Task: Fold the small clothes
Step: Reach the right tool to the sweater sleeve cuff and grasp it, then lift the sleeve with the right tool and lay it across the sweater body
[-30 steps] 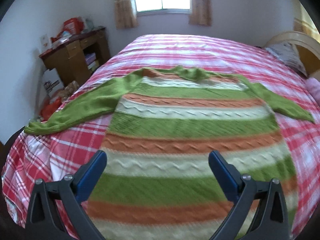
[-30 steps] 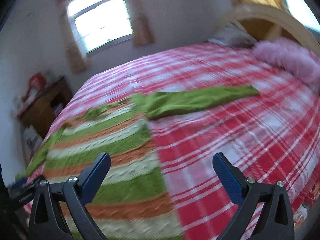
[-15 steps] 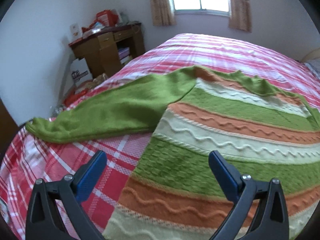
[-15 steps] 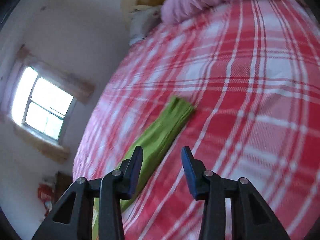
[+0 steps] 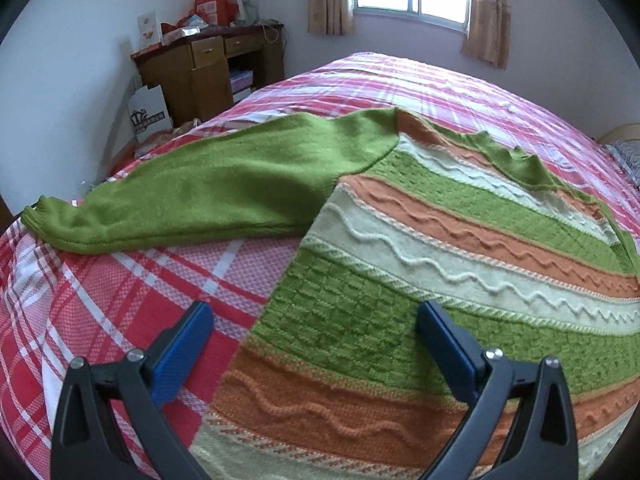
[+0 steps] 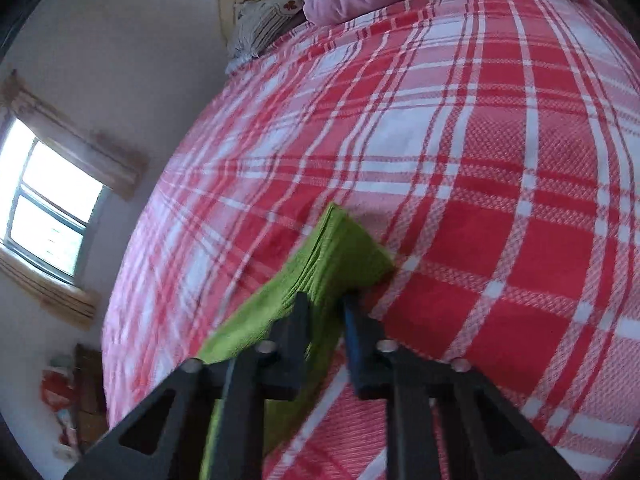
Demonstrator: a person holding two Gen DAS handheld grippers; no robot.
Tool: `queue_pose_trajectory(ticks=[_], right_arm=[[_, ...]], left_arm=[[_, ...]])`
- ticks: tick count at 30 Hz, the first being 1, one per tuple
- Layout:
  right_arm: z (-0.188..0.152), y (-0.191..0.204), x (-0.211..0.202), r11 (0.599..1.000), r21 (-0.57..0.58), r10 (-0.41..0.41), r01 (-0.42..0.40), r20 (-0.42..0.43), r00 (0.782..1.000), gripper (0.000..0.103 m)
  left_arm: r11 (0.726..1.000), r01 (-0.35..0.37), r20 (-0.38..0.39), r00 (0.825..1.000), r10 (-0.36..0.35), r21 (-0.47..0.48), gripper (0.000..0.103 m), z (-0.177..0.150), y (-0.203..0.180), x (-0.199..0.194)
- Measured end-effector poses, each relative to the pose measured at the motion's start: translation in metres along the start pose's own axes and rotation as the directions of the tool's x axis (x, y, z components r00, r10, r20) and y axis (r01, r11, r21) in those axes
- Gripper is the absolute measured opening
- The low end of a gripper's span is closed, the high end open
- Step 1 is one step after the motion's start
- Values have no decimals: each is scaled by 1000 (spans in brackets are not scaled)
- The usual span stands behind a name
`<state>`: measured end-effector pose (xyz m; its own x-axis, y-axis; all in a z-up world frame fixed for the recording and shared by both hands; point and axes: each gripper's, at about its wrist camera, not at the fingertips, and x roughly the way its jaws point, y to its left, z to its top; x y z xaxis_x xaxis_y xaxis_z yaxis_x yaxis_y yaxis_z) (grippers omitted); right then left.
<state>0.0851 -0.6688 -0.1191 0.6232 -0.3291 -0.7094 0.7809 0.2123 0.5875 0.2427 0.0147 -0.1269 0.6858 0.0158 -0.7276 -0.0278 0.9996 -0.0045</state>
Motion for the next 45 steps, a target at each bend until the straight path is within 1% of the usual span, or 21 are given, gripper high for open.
queue_pose_trajectory(ticks=[2,3,7,10,12,15,19,20,22,23,24,27,30,32,34,35,39,40,42,44,45], right_arm=[[1,6,-6,999,-29,-14,14,-13,1000,8],[-2,7,-12,999,-39,-2,1,-11,1000,8],[-22,61,-59,977,-194,98,-90,33,995,8],[-53,113,-90,937,-287,205,-198,-7,979,8],[-82,156,-108,892,-347,285,-289,-64,957,8],[-130,210,-123,820,-428,355,-380,-140,924,8],[-219,276,-121,698,-486,416,-526,-322,850,8],[-244,291,-115,670,-502,413,-547,-359,837,8],[-282,313,-102,629,-531,398,-568,-408,822,8],[-308,323,-101,608,-533,389,-588,-445,806,8],[-333,334,-91,588,-526,376,-615,-495,783,8],[-390,357,-65,546,-524,327,-653,-584,743,8],[-432,371,-36,522,-524,281,-673,-639,716,8],[-452,380,-20,510,-519,259,-686,-668,697,8],[-470,385,-4,500,-519,239,-693,-687,686,8],[-478,388,4,493,-512,236,-703,-700,675,8],[-501,391,20,468,-524,210,-711,-716,666,11],[-505,391,24,460,-521,181,-719,-737,651,12],[-507,394,23,435,-514,141,-739,-772,620,24],[-506,394,14,391,-479,161,-786,-805,570,24],[-503,394,7,369,-447,182,-815,-825,535,24]], left_arm=[[1000,4,3,1000,-4,-2,103,0,0,1],[1000,6,5,1000,-6,-3,103,1,1,1],[1000,13,9,1000,-13,-7,103,0,1,0],[1000,21,15,1000,-21,-8,103,-1,3,-1],[1000,29,19,999,-28,-11,103,-1,4,-2],[999,36,23,999,-36,-12,103,-2,6,-3],[999,45,29,999,-44,-13,103,-3,7,-3],[999,49,32,998,-49,-14,103,-3,7,-3],[998,57,37,998,-56,-17,103,-3,8,-4],[998,61,38,997,-60,-20,103,-3,8,-4],[998,64,40,997,-63,-21,103,-3,8,-4],[996,79,47,996,-78,-29,103,-4,10,-4],[995,97,57,994,-95,-39,103,-3,12,-4],[993,110,63,992,-107,-47,103,-3,14,-4],[992,117,68,991,-113,-50,103,-3,15,-4],[992,119,70,991,-115,-51,103,-3,15,-4],[992,116,66,991,-113,-56,103,-3,17,-2],[991,118,68,991,-114,-56,103,-3,17,-2],[990,126,76,990,-121,-56,103,-4,18,-4],[990,129,77,989,-125,-58,103,-5,19,-5],[990,129,77,989,-125,-57,103,-6,19,-5]])
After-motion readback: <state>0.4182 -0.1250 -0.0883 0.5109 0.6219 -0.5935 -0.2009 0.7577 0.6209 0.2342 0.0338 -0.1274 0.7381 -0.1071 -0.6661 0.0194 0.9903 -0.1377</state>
